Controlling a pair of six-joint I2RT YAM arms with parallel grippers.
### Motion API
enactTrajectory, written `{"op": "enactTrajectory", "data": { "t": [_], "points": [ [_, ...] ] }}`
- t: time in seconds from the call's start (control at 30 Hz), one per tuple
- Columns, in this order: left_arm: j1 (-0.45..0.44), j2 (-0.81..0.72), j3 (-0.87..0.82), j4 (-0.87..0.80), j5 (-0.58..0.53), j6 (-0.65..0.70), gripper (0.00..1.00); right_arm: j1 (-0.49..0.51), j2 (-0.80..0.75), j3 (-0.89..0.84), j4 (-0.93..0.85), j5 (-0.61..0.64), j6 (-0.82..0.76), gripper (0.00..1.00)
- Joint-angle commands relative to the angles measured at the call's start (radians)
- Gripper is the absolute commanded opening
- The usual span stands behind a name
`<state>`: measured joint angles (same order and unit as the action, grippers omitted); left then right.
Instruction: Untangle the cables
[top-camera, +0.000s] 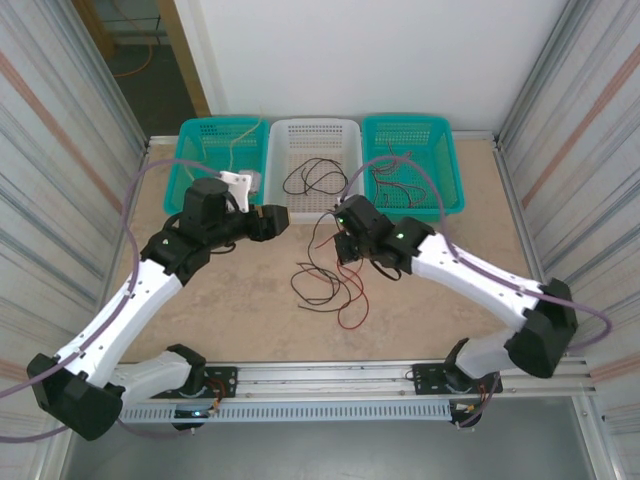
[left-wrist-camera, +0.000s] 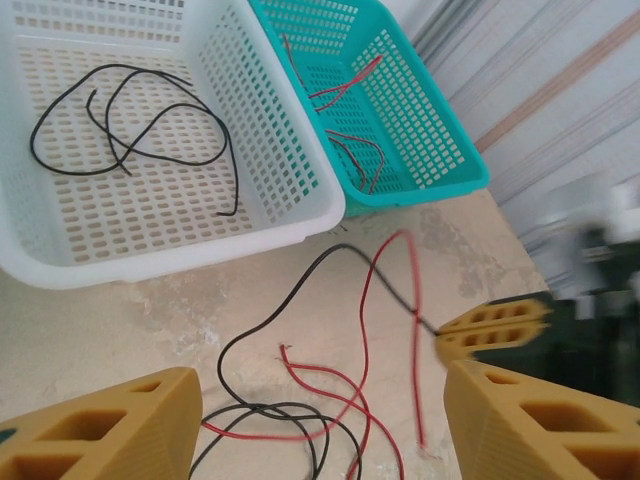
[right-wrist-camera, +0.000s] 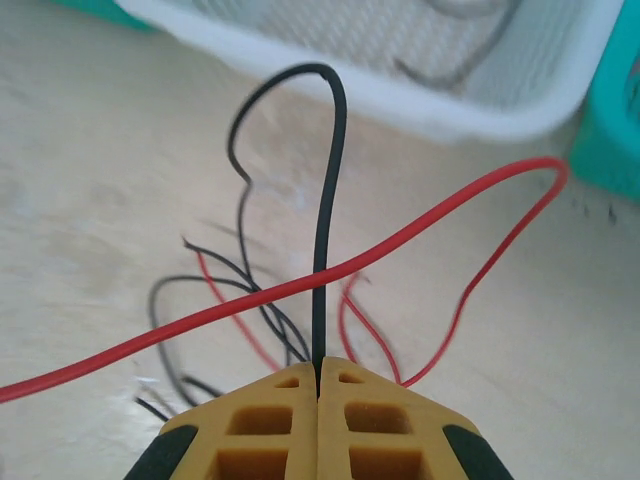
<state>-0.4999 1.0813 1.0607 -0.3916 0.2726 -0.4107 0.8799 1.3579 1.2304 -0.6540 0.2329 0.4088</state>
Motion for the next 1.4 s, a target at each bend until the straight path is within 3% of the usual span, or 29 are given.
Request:
{"op": "enactTrajectory", "data": {
  "t": [0.0, 0.3, 0.57, 0.7, 0.93, 1.1, 1.17, 1.3, 1.37],
  "points": [
    [-0.01, 0.021, 0.039, 0.022, 0.055, 0.047, 0.67, 0.026, -0.088, 0.052, -0.03, -0.017, -0.097, 0.0],
    [-0.04, 0.04, 0.012, 0.092, 0.14, 0.087, 0.73, 0.044, -0.272, 0.111, 0.025, -0.15, -0.125, 0.0],
    [-0.09, 0.096, -0.013, 0.159, 0.215, 0.115, 0.73, 0.044, -0.311, 0.136, 0.044, -0.21, -0.114, 0.0],
    [-0.139, 0.128, -0.007, 0.166, 0.18, 0.153, 0.71, 0.044, -0.319, 0.142, 0.058, -0.236, -0.108, 0.0],
    [-0.177, 0.145, 0.032, 0.144, 0.034, 0.208, 0.53, 0.044, -0.346, 0.155, 0.076, -0.303, -0.102, 0.0],
    [-0.181, 0.09, 0.029, 0.163, -0.03, 0.233, 0.22, 0.043, -0.365, 0.155, 0.086, -0.315, -0.097, 0.0],
    [-0.18, 0.06, 0.03, 0.159, -0.065, 0.236, 0.19, 0.044, -0.389, 0.155, 0.09, -0.317, -0.096, 0.0],
    [-0.181, -0.019, 0.011, 0.207, -0.115, 0.213, 0.01, 0.044, -0.395, 0.151, 0.089, -0.325, -0.09, 0.0],
    [-0.18, -0.044, 0.024, 0.214, -0.116, 0.202, 0.0, 0.044, -0.4, 0.14, 0.096, -0.317, -0.087, 0.0]
  ]
}}
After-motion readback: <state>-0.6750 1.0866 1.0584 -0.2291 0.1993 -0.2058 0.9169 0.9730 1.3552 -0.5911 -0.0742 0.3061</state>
